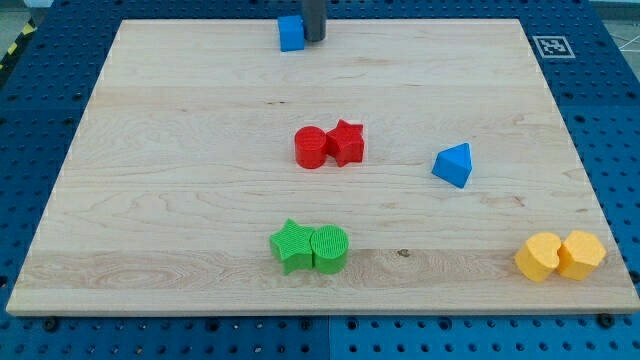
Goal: Point your arm below the blue triangle
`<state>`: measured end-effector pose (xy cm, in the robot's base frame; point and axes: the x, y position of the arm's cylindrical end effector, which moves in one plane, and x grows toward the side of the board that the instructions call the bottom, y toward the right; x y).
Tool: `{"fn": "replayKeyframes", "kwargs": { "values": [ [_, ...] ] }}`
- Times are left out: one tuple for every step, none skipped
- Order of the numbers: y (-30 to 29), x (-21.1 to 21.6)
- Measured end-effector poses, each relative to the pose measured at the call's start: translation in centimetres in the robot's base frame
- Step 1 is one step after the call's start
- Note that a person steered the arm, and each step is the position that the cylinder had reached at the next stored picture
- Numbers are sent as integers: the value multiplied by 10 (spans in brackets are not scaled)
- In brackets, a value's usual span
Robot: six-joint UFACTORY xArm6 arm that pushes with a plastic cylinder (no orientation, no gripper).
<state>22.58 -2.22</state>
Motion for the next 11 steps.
{"fn": "replayKeyframes", "kwargs": {
  "values": [
    [-15, 0],
    [-26, 0],
    [-22, 0],
    [26, 1],
    [85, 29],
    [133, 94],
    [181, 151],
    [228, 207],
    [244, 250],
    [236, 279],
    [198, 286]
  ]
}}
